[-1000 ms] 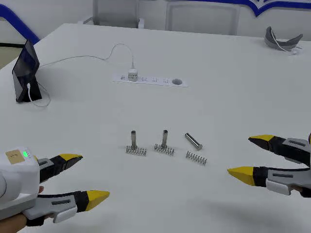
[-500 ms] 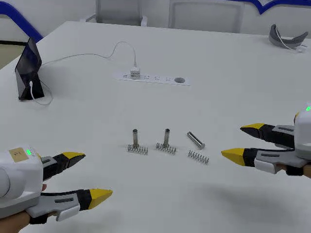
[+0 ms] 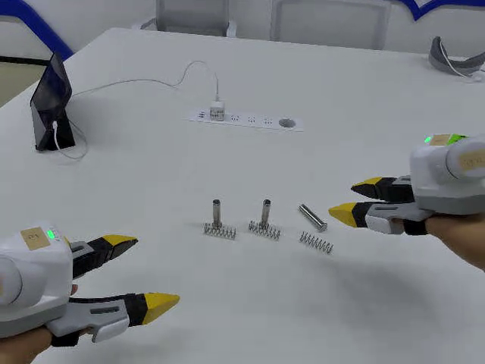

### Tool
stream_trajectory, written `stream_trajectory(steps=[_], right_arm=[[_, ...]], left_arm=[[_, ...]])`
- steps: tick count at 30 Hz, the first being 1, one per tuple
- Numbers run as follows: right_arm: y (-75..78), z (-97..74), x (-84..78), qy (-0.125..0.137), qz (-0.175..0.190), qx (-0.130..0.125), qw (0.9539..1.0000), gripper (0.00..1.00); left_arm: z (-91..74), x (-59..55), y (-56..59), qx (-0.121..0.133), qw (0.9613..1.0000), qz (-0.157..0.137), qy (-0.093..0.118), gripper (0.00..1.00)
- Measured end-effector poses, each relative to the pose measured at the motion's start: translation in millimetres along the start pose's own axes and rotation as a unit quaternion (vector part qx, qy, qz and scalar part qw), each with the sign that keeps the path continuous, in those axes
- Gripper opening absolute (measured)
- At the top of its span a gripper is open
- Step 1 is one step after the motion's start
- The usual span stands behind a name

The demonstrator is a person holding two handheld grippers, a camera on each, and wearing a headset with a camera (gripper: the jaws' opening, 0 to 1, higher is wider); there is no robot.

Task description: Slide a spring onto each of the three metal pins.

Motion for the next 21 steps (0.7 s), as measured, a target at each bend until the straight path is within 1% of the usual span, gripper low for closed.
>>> stream_trajectory(steps=[2,4,7,10,14,16,21], right_arm=[[0.1,6.4,0.7,-0.007,0.004,0.001,1.0,0.32],[0.4,16.6,0.9,-0.019,0.008,0.003,0.9998,0.31],[-0.8,26.6,1.9,-0.027,0.006,0.006,0.9996,0.29],[0.1,38.9,-0.2,-0.044,0.012,0.005,0.999,0.27],[3.2,49.8,-3.6,-0.053,0.028,-0.001,0.9982,0.26],[2.9,55.3,-7.9,-0.063,0.04,0.002,0.9972,0.25],[1.9,65.9,-13.7,-0.081,0.042,0.002,0.9958,0.22]], left_arm=[[0.3,-0.4,0.1,0.0,1.0,0.0,-0.001,0.65],[1.2,-0.7,0.6,-0.002,1.0,0.0,-0.002,0.65],[2.2,-0.9,0.8,-0.003,1.0,0.0,-0.003,0.65],[3.2,-1.6,0.2,-0.003,1.0,-0.001,-0.004,0.65],[4.1,-2.5,0.0,-0.004,1.0,-0.002,-0.004,0.65],[4.5,-3.5,0.5,-0.004,1.0,-0.004,-0.005,0.65],[5.9,-6.2,1.6,-0.004,0.9999,-0.007,-0.008,0.65]])
Point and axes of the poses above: the centre of the closed fingertips' face, and the gripper's own axes: z roughly forward along the fingers, y roughly to its right, x roughly out of its top, the point moved 4 cm from there along -z, roughly backward along the fingers, and after that the axes turned 1 degree about -y, right-handed, at the moved point
